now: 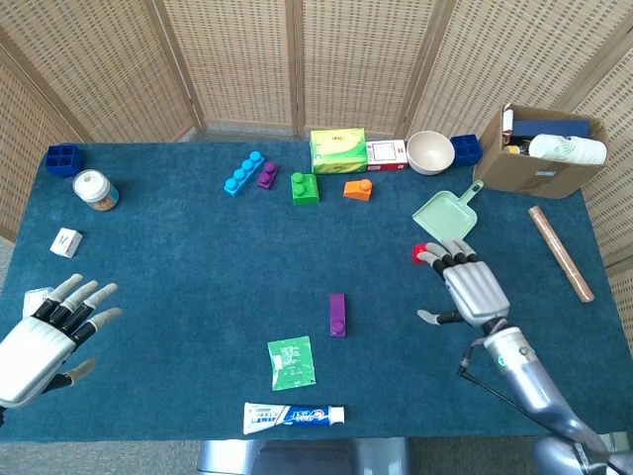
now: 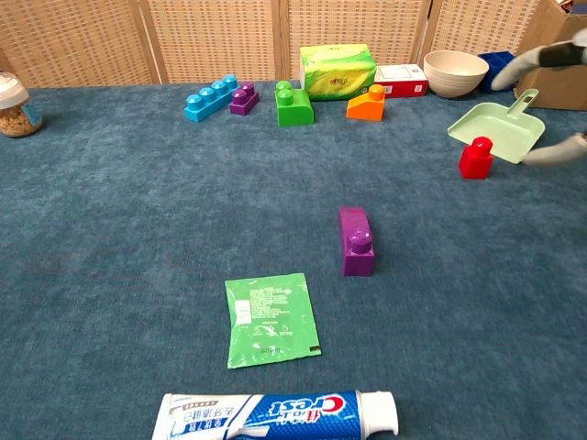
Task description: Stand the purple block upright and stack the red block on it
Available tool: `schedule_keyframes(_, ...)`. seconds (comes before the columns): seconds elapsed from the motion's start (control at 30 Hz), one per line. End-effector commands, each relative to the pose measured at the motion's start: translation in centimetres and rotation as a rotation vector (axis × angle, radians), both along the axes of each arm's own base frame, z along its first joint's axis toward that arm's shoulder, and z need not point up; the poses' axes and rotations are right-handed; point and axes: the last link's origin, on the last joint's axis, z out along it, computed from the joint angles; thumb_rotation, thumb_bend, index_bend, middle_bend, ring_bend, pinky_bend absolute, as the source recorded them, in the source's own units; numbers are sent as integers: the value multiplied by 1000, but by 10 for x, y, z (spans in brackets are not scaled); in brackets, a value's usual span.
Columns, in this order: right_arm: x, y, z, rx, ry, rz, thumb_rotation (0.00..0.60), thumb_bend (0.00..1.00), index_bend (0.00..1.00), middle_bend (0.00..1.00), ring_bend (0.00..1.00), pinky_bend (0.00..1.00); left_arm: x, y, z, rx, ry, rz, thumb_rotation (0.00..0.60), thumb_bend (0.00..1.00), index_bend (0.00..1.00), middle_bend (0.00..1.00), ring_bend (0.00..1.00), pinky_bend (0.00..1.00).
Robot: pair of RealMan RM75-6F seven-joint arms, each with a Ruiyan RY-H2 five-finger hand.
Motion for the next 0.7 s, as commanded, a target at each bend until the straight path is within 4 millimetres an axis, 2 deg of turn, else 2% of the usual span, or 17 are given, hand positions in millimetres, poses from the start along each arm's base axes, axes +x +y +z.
schedule_keyframes(0.03,7,-18,-6,6,17,0,395,191,184,132,19,107,0,0,-2,-3,-9,-1,600,293,214,11,0,0)
schedule_keyframes(0.3,12,-54,-21,18,73,-34,394,220,292,132,18,107,2,0,-10,-21,-16,1,600,295,218,11,0,0)
schedule_keyframes(0.7,13,-90,-44,32,155,-90,393,222,224,131,7,107,6,0,-17,-39,-15,1,600,292,217,8,0,0)
